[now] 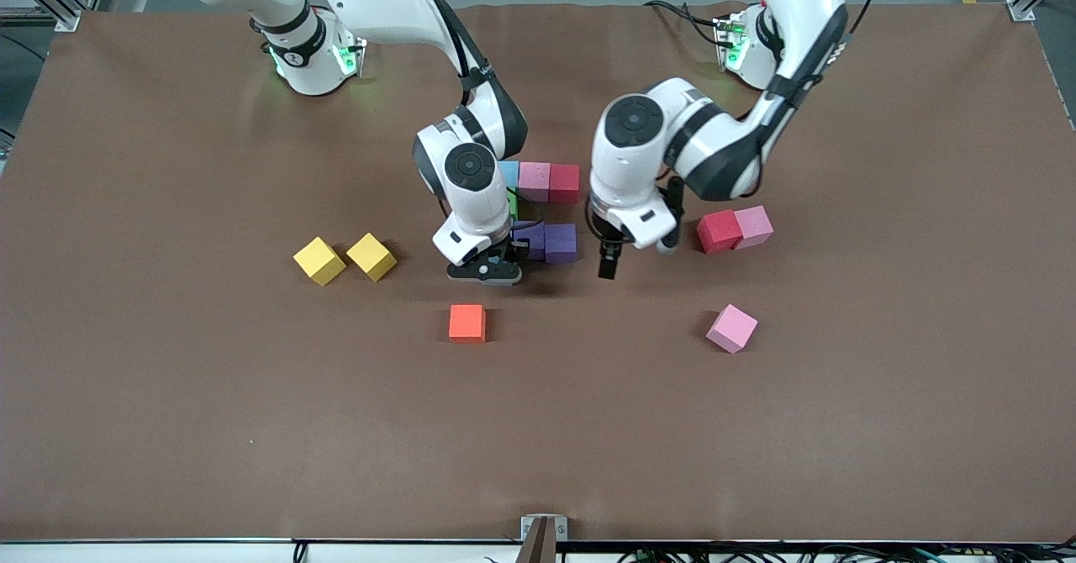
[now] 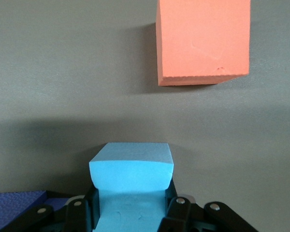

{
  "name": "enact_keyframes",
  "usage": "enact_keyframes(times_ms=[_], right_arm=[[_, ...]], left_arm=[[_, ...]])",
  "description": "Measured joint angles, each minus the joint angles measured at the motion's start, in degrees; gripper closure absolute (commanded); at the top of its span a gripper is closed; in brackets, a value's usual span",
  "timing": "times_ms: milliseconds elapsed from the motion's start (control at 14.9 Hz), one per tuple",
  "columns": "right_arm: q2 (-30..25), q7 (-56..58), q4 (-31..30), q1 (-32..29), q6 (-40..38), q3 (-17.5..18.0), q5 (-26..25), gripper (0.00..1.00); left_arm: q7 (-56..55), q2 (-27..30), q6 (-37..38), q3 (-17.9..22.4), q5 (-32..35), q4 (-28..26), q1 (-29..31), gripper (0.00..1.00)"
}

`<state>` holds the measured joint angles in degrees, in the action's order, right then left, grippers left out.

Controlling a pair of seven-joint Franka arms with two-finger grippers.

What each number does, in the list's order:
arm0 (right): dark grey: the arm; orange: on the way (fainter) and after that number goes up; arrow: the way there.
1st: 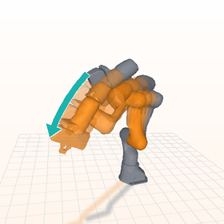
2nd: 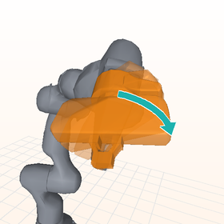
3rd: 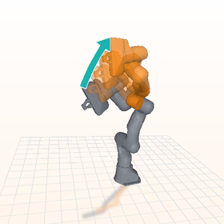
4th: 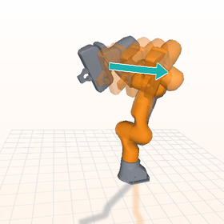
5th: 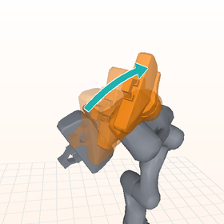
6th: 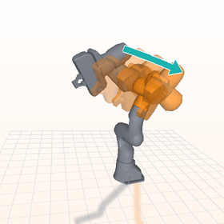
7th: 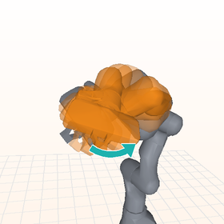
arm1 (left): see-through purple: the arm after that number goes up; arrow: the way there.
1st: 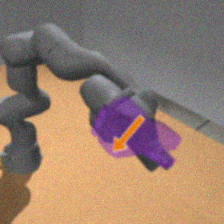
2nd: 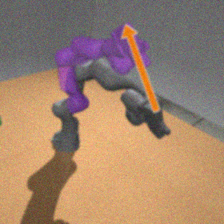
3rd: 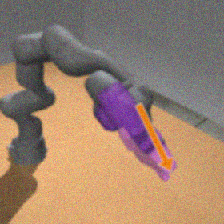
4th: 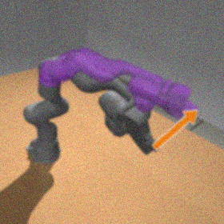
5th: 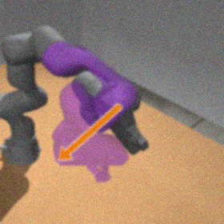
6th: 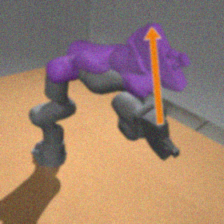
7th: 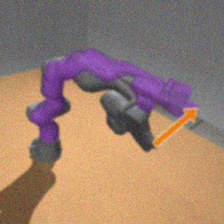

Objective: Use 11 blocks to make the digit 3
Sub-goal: 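Open the left gripper to release the purple cube at the column, then move the left gripper to the pink cube while the right gripper holds light blue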

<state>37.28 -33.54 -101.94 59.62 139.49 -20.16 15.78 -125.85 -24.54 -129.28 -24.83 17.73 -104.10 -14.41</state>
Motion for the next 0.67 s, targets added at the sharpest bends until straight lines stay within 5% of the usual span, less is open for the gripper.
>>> enact_keyframes(times_ms=[672], right_arm=[[0.0,-0.4,0.0,0.1,-0.4,0.0,0.0,0.95]], left_arm=[[24.0,-1.6,7.9,0.2,-0.1,7.6,13.1,0.0]])
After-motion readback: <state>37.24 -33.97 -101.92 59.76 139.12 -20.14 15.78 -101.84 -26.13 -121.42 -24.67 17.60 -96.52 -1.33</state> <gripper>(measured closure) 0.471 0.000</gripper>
